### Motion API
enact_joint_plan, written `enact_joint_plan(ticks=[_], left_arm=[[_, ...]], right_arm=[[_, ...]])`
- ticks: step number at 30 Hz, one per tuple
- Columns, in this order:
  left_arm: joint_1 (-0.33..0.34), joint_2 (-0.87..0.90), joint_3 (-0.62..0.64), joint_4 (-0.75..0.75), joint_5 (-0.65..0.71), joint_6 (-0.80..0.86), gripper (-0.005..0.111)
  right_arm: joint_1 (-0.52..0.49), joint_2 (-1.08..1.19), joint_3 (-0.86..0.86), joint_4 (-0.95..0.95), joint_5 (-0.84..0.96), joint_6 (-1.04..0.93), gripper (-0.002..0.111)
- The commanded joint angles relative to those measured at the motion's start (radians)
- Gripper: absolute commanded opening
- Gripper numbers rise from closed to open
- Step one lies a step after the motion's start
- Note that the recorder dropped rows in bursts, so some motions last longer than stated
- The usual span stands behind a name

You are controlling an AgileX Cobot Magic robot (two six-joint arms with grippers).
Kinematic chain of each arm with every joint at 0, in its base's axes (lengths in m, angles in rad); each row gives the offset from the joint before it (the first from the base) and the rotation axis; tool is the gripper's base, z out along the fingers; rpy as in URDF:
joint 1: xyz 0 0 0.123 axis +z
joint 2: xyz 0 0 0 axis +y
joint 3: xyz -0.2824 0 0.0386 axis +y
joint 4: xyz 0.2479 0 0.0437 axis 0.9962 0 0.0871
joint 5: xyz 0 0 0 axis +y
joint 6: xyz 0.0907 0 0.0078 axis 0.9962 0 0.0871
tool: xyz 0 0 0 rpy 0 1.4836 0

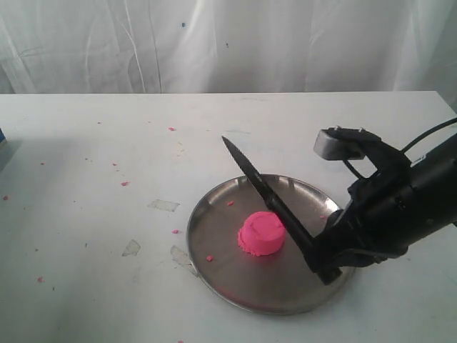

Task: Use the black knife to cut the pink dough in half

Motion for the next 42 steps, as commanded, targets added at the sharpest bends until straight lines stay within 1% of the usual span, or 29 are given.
enact_joint_plan(ticks=[1,3,5,6,9,11,12,15,16,18,23,25,29,32,36,40,42], left_arm=[[-0.006,0.177,-0.050,0.024,0.044,0.107,0.000],[-0.006,0.271,-0.070,0.096,0.057,0.102,0.000],[-0.010,0.362,-0.097,0.233,0.062,0.078,0.000],[-0.021,0.408,-0.114,0.326,0.065,0.042,0.000],[-0.057,0.526,-0.173,0.605,0.048,-0.120,0.000],[-0.086,0.582,-0.213,0.784,0.048,-0.255,0.000],[-0.101,0.615,-0.237,0.892,0.048,-0.362,0.000],[-0.135,0.692,-0.283,1.086,0.034,-0.566,0.000],[-0.139,0.715,-0.295,1.118,0.024,-0.599,0.000],[-0.152,0.773,-0.308,1.131,0.011,-0.642,0.000],[-0.157,0.911,-0.313,1.129,-0.059,-0.640,0.000],[-0.157,0.967,-0.317,1.115,-0.122,-0.637,0.000],[-0.157,1.059,-0.353,1.080,-0.290,-0.637,0.000],[-0.157,1.105,-0.373,1.080,-0.362,-0.637,0.000],[-0.157,1.143,-0.377,1.077,-0.371,-0.637,0.000],[-0.157,1.161,-0.377,1.075,-0.369,-0.637,0.000],[-0.157,1.165,-0.377,1.075,-0.367,-0.637,0.000]], right_arm=[[0.033,-0.008,-0.007,-0.145,-0.059,0.115,0.000],[0.045,-0.008,-0.007,-0.214,-0.063,0.165,0.000],[0.065,-0.010,-0.007,-0.303,-0.065,0.241,0.000],[0.072,-0.012,-0.007,-0.347,-0.067,0.272,0.000],[0.102,-0.023,-0.007,-0.448,-0.074,0.364,0.000],[0.124,-0.040,-0.007,-0.497,-0.083,0.406,0.000],[0.136,-0.046,-0.007,-0.519,-0.091,0.421,0.000],[0.157,-0.070,-0.007,-0.563,-0.121,0.455,0.000],[0.157,-0.077,-0.007,-0.565,-0.129,0.457,0.000],[0.157,-0.089,-0.007,-0.570,-0.147,0.457,0.000],[0.157,-0.098,-0.007,-0.571,-0.174,0.469,0.000],[0.157,-0.098,-0.003,-0.571,-0.177,0.457,0.000],[0.157,-0.098,0.014,-0.572,-0.209,0.450,0.000],[0.157,-0.098,0.027,-0.572,-0.238,0.450,0.000],[0.157,-0.098,0.047,-0.575,-0.268,0.450,0.000],[0.150,-0.096,0.073,-0.631,-0.356,0.480,0.000],[0.142,-0.087,0.081,-0.636,-0.372,0.487,0.000]])
